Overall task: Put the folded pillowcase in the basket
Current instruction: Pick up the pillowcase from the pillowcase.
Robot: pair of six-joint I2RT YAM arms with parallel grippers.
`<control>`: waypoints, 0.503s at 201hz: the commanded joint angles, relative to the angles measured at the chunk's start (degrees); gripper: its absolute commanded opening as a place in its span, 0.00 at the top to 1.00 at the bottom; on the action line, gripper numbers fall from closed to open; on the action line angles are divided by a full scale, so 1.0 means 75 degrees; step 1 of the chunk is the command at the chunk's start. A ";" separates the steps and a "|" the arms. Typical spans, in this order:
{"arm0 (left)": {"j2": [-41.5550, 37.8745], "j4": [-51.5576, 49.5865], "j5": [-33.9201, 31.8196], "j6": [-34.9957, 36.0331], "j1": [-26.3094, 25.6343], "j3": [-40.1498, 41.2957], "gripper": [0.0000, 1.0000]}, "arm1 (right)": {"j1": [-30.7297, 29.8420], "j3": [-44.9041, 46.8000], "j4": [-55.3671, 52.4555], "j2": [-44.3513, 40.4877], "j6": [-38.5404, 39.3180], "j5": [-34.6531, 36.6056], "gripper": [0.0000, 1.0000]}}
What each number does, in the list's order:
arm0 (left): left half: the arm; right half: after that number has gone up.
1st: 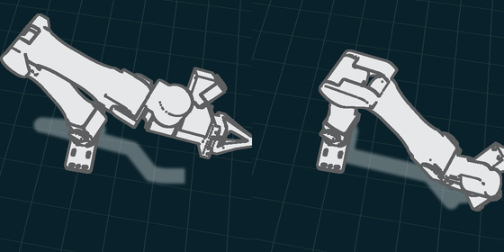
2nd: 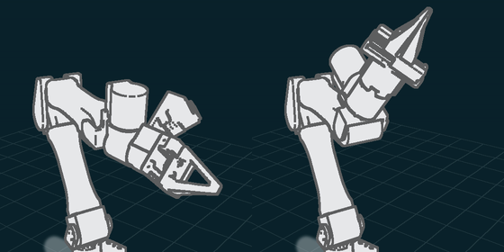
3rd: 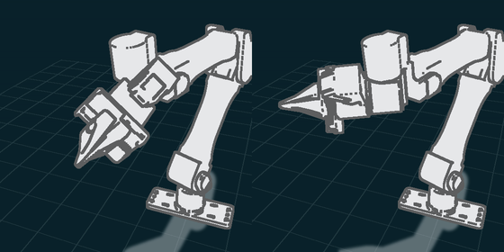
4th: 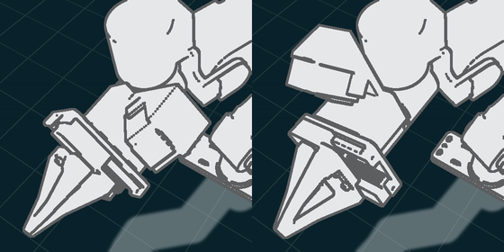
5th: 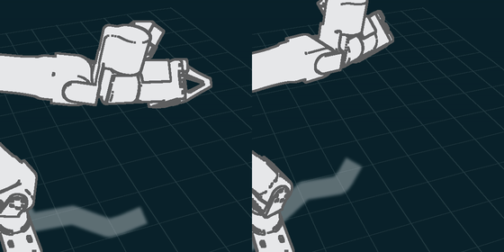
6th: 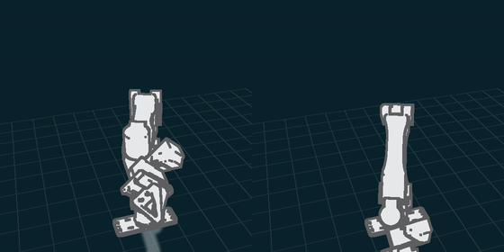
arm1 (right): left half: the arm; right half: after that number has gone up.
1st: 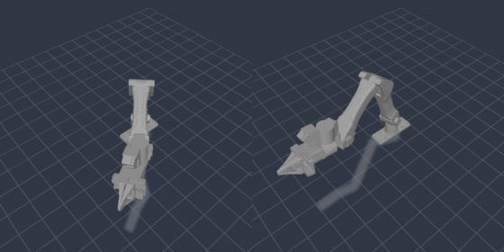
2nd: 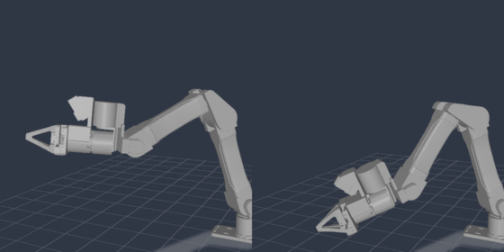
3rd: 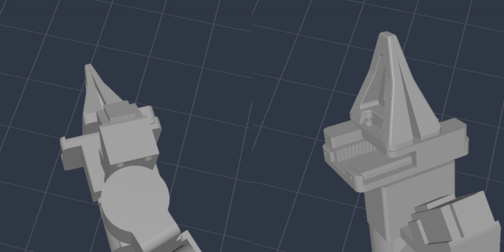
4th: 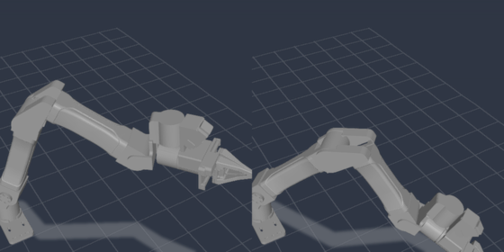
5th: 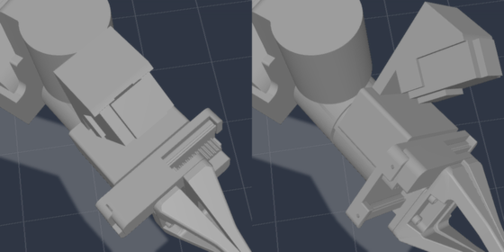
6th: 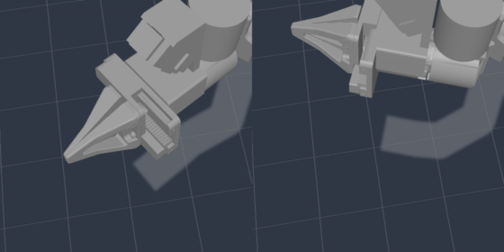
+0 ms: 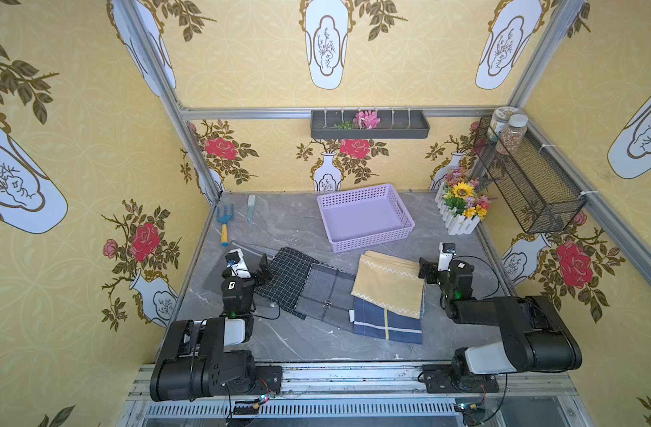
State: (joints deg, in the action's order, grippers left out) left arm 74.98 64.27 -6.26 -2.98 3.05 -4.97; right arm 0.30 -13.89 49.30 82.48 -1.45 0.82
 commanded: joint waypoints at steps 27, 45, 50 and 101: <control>0.0005 0.0190 0.0050 0.0080 0.0004 0.0048 0.00 | -0.0013 -0.0031 0.0177 -0.0011 0.0031 -0.0033 0.03; -0.0001 0.0186 0.0045 0.0088 0.0004 0.0042 0.00 | -0.0007 -0.0028 0.0177 -0.0016 0.0030 -0.0032 0.03; 0.0002 0.0186 0.0049 0.0084 0.0004 0.0042 0.00 | -0.0014 -0.0035 0.0177 -0.0016 0.0030 -0.0039 0.03; 0.0000 0.0185 0.0050 0.0088 0.0004 0.0042 0.00 | -0.0015 -0.0037 0.0171 -0.0005 0.0030 -0.0054 0.03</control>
State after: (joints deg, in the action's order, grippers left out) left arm 74.98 64.27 -6.26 -2.96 3.05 -4.97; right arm 0.25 -13.89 49.30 82.48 -1.41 0.36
